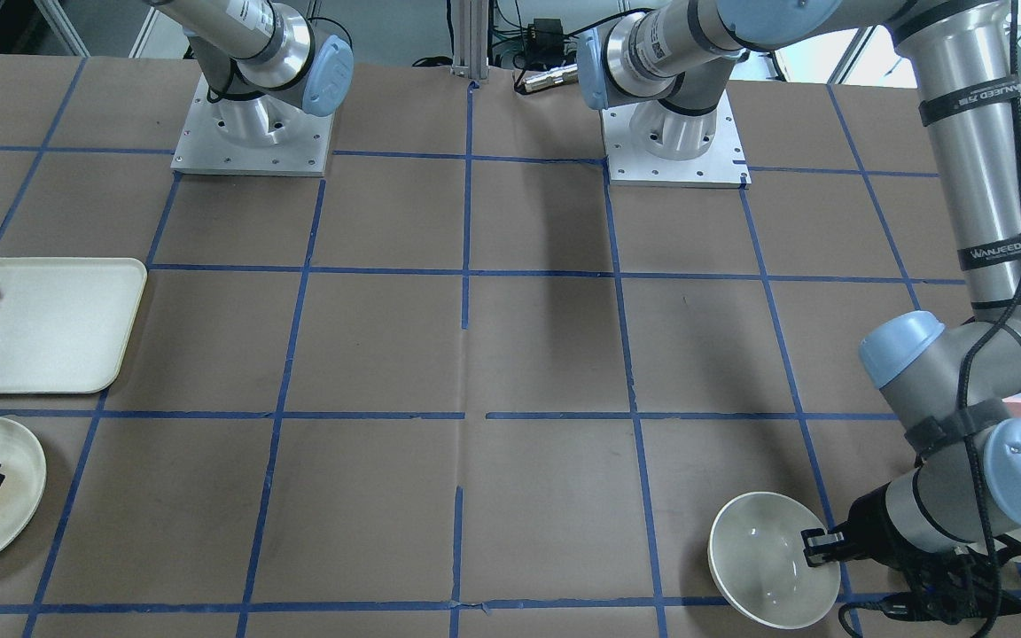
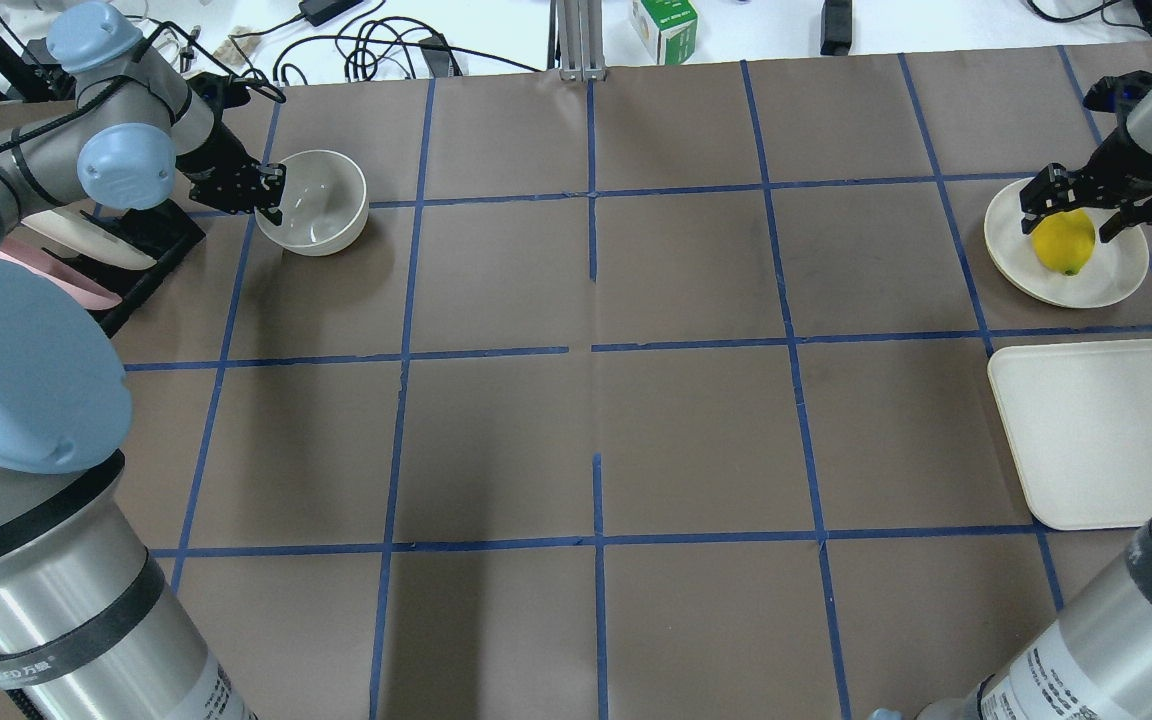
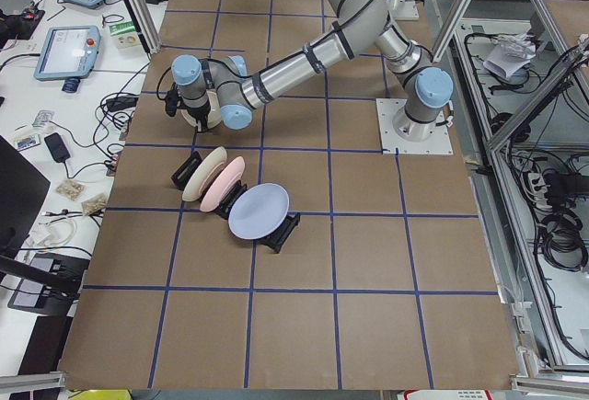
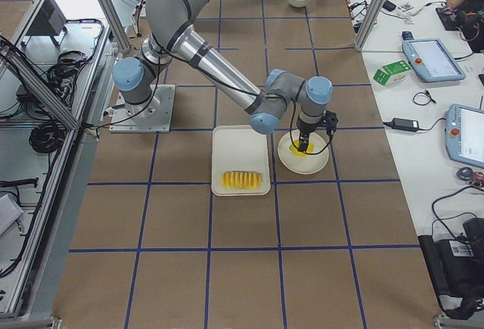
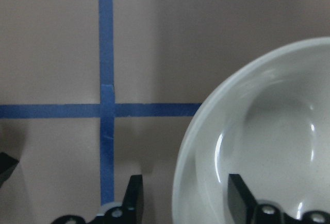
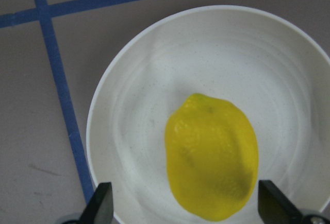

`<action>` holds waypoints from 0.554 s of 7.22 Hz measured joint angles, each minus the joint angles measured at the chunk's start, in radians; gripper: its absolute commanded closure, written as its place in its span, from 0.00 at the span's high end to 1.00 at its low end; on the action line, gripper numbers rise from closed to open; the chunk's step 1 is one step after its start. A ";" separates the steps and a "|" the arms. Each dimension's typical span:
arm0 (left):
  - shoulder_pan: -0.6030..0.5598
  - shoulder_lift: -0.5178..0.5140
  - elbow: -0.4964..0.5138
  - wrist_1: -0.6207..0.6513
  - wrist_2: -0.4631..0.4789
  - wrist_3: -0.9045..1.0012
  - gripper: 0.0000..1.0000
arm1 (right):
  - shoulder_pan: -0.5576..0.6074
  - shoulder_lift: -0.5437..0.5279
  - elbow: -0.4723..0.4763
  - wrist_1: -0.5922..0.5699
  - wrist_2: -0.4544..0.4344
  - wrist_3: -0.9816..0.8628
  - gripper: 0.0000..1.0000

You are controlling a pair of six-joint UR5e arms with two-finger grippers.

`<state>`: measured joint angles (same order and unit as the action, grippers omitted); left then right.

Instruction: Place bowl and put lemon in it

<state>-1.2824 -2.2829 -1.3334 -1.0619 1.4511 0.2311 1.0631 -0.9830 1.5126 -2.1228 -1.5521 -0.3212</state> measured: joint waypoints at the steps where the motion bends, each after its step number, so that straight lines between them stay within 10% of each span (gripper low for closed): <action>1: -0.008 0.017 -0.004 -0.005 -0.020 -0.011 0.00 | -0.004 0.017 0.000 -0.013 0.000 0.000 0.97; 3: -0.088 0.100 -0.046 -0.071 -0.059 -0.075 0.00 | -0.007 0.040 0.000 -0.043 0.001 0.004 0.00; 4: -0.136 0.170 -0.118 -0.090 -0.096 -0.106 0.00 | -0.007 0.044 0.000 -0.048 0.000 0.006 0.00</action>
<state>-1.4181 -2.1129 -1.4514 -1.1514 1.3546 0.1254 1.0557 -0.9389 1.5125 -2.1710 -1.5520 -0.3150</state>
